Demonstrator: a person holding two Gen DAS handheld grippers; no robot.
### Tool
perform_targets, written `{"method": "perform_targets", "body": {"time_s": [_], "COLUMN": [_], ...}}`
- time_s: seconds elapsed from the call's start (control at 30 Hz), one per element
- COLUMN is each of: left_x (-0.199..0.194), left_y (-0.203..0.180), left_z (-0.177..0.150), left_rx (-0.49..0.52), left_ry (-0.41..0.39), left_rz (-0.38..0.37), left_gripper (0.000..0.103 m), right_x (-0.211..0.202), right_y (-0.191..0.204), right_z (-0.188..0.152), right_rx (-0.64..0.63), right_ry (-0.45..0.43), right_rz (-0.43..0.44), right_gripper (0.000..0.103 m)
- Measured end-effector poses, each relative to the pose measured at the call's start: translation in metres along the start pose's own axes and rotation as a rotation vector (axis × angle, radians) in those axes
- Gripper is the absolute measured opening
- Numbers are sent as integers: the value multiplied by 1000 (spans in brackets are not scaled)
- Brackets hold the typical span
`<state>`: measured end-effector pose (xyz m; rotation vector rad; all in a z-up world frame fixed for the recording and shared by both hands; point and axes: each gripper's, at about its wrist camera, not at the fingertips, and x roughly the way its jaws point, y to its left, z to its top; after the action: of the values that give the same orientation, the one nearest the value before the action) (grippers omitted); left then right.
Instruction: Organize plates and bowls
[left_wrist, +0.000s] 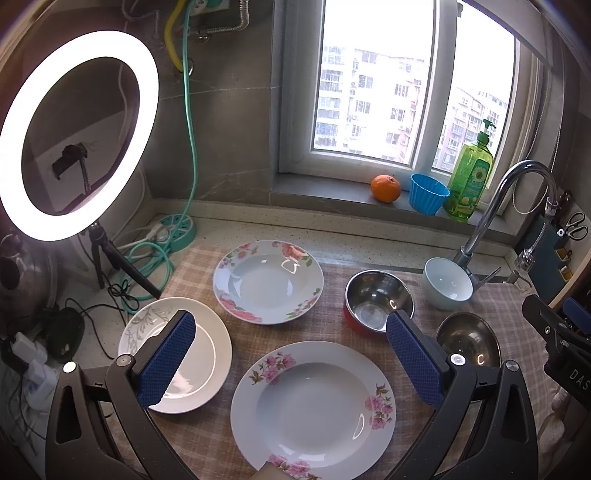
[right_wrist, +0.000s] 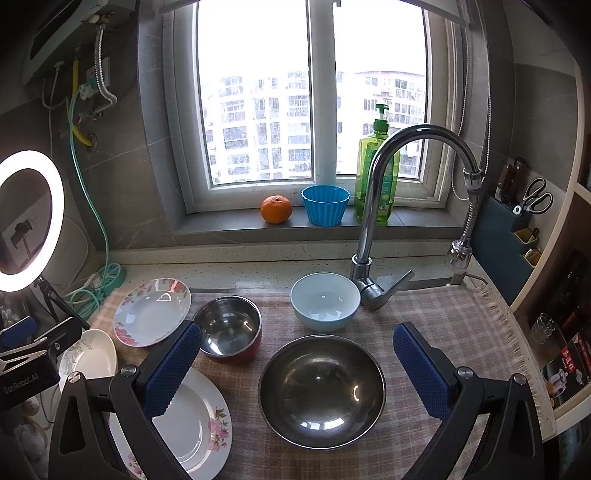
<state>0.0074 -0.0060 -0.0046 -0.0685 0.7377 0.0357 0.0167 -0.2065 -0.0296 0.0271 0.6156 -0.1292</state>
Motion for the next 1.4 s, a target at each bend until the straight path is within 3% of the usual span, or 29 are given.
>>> {"method": "perform_targets", "body": {"time_s": [1.4], "left_x": [0], "left_y": [0], "left_z": [4], "left_rx": [3], "left_ry": [-5], "left_rz": [-9], "left_gripper": [102], "right_x": [1], "right_y": [2], "right_z": [5], "right_rx": [1], "right_ry": [0], "right_rz": [-2], "right_gripper": [103]}}
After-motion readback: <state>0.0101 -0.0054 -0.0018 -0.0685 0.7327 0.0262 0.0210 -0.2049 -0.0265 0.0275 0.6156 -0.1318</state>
